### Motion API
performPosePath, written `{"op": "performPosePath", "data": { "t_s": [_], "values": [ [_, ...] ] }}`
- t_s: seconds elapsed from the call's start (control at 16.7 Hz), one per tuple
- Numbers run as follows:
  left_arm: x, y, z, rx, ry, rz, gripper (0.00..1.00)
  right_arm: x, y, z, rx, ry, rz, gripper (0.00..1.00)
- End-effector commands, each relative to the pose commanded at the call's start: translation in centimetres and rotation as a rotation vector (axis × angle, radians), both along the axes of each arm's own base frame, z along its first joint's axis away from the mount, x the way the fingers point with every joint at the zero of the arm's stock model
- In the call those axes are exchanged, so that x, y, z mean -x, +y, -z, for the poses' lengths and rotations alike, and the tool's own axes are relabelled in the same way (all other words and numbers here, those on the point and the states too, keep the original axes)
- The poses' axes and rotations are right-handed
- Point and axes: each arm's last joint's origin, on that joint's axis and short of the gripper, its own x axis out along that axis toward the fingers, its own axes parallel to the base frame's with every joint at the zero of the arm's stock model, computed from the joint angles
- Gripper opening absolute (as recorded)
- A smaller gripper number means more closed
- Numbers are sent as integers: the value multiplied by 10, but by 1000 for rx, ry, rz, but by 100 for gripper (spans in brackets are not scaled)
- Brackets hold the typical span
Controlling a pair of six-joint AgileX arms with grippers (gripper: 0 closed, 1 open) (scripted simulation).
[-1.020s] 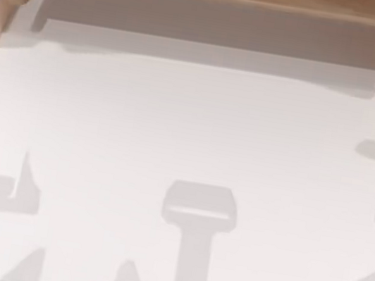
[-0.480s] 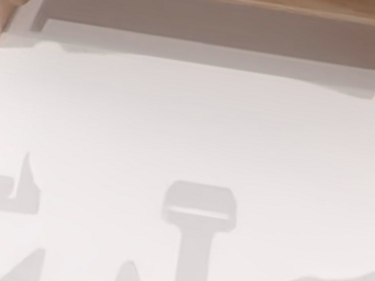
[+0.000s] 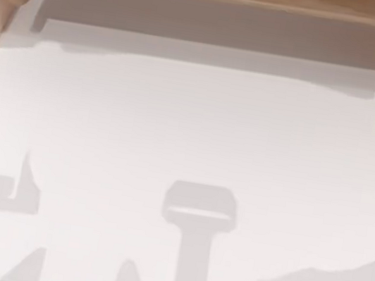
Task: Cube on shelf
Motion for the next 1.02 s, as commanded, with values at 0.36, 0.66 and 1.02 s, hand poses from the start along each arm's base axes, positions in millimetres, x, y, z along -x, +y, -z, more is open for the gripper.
{"op": "performPosePath", "data": {
  "t_s": [0.36, 0.66, 1.02],
  "values": [
    [0, 0, 0, 0, 0, 0, 100, -6, 0, 0, 0, 0, 0, 100],
    [0, 0, 0, 0, 0, 0, 100, -6, 0, 0, 0, 0, 0, 62],
    [0, 0, 0, 0, 0, 0, 100, -6, 0, 0, 0, 0, 0, 17]
  ]
}}
